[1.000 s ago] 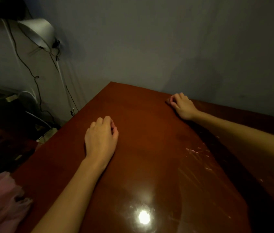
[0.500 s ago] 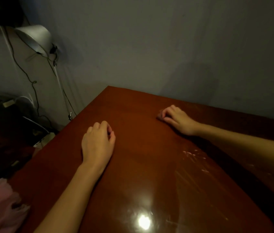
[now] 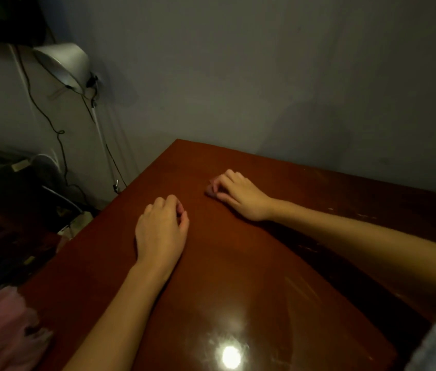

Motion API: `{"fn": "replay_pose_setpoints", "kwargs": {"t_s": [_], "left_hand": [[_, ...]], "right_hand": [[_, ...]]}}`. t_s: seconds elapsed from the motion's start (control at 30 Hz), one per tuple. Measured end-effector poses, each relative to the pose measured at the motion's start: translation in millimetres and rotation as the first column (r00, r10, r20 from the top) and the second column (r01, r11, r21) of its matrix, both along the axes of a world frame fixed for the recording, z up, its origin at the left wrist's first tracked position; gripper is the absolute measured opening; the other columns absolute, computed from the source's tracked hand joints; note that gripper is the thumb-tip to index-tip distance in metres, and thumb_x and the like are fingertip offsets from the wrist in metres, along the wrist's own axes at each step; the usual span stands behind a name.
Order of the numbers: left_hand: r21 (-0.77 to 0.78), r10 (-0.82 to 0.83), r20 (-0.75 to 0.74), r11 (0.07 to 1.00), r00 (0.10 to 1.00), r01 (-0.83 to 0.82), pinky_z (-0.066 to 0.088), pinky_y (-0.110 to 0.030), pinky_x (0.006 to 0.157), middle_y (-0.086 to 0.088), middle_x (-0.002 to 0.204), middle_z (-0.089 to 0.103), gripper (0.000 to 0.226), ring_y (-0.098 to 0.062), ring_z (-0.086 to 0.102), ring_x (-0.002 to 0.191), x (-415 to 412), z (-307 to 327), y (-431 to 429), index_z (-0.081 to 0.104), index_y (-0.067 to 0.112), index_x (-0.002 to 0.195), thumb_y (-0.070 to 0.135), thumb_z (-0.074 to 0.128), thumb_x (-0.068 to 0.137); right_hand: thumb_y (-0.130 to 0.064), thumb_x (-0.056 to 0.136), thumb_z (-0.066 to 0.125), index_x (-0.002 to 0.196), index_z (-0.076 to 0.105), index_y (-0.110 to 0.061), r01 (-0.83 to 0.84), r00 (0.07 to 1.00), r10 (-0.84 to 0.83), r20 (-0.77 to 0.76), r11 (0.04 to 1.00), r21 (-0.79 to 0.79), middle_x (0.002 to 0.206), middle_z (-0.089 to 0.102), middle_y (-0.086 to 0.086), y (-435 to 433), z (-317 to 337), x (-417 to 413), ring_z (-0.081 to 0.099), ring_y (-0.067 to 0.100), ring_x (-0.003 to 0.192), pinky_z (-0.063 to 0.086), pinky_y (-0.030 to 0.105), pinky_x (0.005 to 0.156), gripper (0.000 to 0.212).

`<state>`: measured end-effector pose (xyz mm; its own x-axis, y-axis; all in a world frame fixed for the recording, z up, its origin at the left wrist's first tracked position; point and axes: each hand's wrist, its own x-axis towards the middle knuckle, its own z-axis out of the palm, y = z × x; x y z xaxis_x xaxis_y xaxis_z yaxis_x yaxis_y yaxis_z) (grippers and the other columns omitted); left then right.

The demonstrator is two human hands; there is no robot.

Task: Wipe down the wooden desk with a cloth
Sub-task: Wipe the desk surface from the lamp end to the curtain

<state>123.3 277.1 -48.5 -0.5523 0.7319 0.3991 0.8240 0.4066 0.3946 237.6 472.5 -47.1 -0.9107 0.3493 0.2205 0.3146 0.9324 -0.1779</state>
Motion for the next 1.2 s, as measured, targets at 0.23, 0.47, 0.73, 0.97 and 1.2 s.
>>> {"fn": "replay_pose_setpoints", "kwargs": {"t_s": [0.23, 0.47, 0.73, 0.97, 1.2], "left_hand": [[-0.003, -0.002, -0.001, 1.000, 1.000, 0.002, 0.049, -0.027, 0.072, 0.006, 0.097, 0.056, 0.009, -0.010, 0.053, 0.086, 3, -1, 2, 0.055, 0.024, 0.101, 0.029, 0.050, 0.095], [-0.019, 0.003, -0.015, 1.000, 1.000, -0.003, 0.049, -0.027, 0.076, 0.008, 0.100, 0.055, 0.011, -0.009, 0.053, 0.089, 2, -1, 3, 0.052, 0.027, 0.104, 0.032, 0.046, 0.097], [-0.022, 0.023, -0.022, 0.999, 0.999, -0.023, 0.045, -0.023, 0.077, 0.010, 0.102, 0.054, 0.011, -0.008, 0.051, 0.092, 1, -2, 2, 0.051, 0.028, 0.105, 0.033, 0.046, 0.096], [0.014, -0.002, -0.010, 1.000, 1.000, 0.002, 0.046, -0.023, 0.077, 0.008, 0.103, 0.054, 0.014, -0.008, 0.052, 0.090, 2, -3, 3, 0.052, 0.026, 0.107, 0.032, 0.043, 0.098], [0.032, 0.017, -0.018, 0.999, 1.000, -0.017, 0.042, -0.026, 0.070, 0.003, 0.094, 0.058, 0.010, -0.014, 0.055, 0.084, 3, -2, 4, 0.056, 0.021, 0.098, 0.028, 0.052, 0.093]], "right_hand": [[-0.031, 0.098, 0.045, 0.115, 0.054, -0.012, 0.518, 0.854, -0.518, -0.053, 0.855, -0.020, 0.120, 0.048, 0.016, 110, -1, 38, 0.043, 0.034, 0.115, 0.032, 0.038, 0.091, 0.027], [-0.032, 0.099, 0.040, 0.120, 0.047, -0.006, 0.632, 0.772, -0.630, -0.087, 0.775, 0.000, 0.128, 0.044, 0.020, 110, 3, -91, 0.040, 0.037, 0.120, 0.034, 0.042, 0.096, 0.034], [-0.038, 0.098, 0.038, 0.112, 0.050, -0.018, -0.121, 0.992, 0.122, -0.040, 0.992, 0.034, 0.115, 0.046, 0.004, 0, -3, -101, 0.040, 0.019, 0.101, 0.030, 0.034, 0.082, 0.028], [-0.043, 0.096, 0.039, 0.113, 0.055, -0.014, 0.371, 0.925, -0.374, -0.070, 0.927, -0.043, 0.121, 0.049, 0.014, 114, -1, -51, 0.043, 0.032, 0.113, 0.032, 0.038, 0.092, 0.037], [-0.036, 0.099, 0.041, 0.111, 0.060, -0.013, 0.418, 0.905, -0.420, -0.068, 0.908, -0.037, 0.120, 0.050, 0.016, 75, 5, -185, 0.045, 0.035, 0.114, 0.038, 0.040, 0.090, 0.032]]}}
